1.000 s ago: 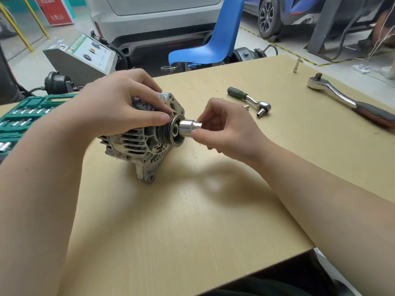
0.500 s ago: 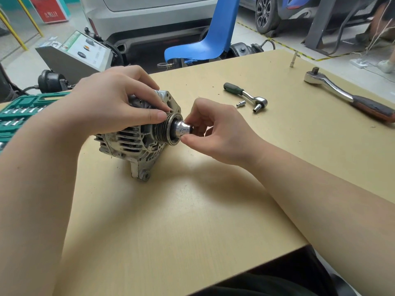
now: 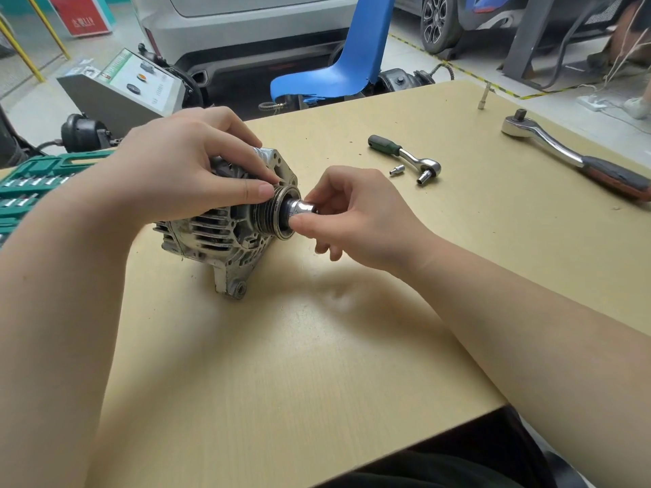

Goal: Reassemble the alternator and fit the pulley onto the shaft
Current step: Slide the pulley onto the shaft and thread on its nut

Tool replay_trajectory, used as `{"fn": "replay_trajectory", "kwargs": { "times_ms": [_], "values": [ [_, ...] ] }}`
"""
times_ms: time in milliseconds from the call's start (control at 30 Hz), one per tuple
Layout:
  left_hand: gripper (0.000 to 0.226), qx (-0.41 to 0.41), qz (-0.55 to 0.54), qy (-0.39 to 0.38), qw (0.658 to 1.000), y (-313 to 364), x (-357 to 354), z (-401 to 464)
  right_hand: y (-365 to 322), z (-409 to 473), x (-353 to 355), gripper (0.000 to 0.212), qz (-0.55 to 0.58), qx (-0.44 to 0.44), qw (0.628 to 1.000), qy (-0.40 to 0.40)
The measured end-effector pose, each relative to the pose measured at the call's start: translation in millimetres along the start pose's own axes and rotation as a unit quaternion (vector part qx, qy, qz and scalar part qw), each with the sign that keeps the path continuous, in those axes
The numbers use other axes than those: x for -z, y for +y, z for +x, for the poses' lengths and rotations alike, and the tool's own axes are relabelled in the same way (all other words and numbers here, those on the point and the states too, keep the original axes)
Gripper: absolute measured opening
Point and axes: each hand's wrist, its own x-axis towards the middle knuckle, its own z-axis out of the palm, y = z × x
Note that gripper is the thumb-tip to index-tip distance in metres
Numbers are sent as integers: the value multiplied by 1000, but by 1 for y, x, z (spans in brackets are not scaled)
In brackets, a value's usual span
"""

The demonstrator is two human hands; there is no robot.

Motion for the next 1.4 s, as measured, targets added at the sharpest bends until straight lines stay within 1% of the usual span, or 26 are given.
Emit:
{"fn": "replay_trajectory", "kwargs": {
  "times_ms": [133,267,333,400,467,567,633,767,900,967,1033,1133,1200,1267,1333,1400],
  "values": [
    [41,2,2,-1,1000,0,0,0,-3,0,0,29,90,-76,993,-32],
    [39,-4,2,5,1000,-1,-1,0,-4,0,-3,29,161,-149,974,-56],
    [38,-9,7,7,1000,-1,-1,0,-3,-1,-5,31,175,-163,969,-61],
    [38,-13,9,6,1000,-1,-1,0,-2,-1,-6,31,161,-139,975,-63],
    [38,-13,9,6,1000,-2,0,0,-1,-2,-8,31,121,-104,985,-61],
    [37,-10,8,5,1000,-1,-1,0,1,-2,-10,27,38,-52,998,-20],
    [36,-7,8,4,1000,-1,0,0,2,-3,-10,24,-26,-15,1000,4],
    [36,0,8,4,1000,-1,0,0,2,-5,-10,25,-107,30,994,6],
    [38,0,12,3,1000,-1,0,0,2,-4,-10,18,-119,18,993,14],
    [35,-3,14,1,1000,-1,0,0,0,-5,-10,15,-104,4,995,6],
    [31,-4,16,-2,1000,-2,0,0,-2,-6,-11,21,-79,-23,997,-2],
    [35,-7,21,-1,1000,-2,0,1,-3,-4,-13,40,-64,-67,996,-20],
    [36,-8,21,-1,1000,-3,0,1,-3,-4,-13,43,-63,-79,995,-19],
    [37,-10,21,2,1000,-3,0,1,-3,-4,-13,37,-80,-73,994,-6],
    [36,-11,22,9,1000,-3,-1,0,-3,-4,-12,32,-126,-50,991,7],
    [36,-12,20,12,1000,-3,-1,0,-3,-5,-12,29,-145,-33,989,5]
  ]
}}
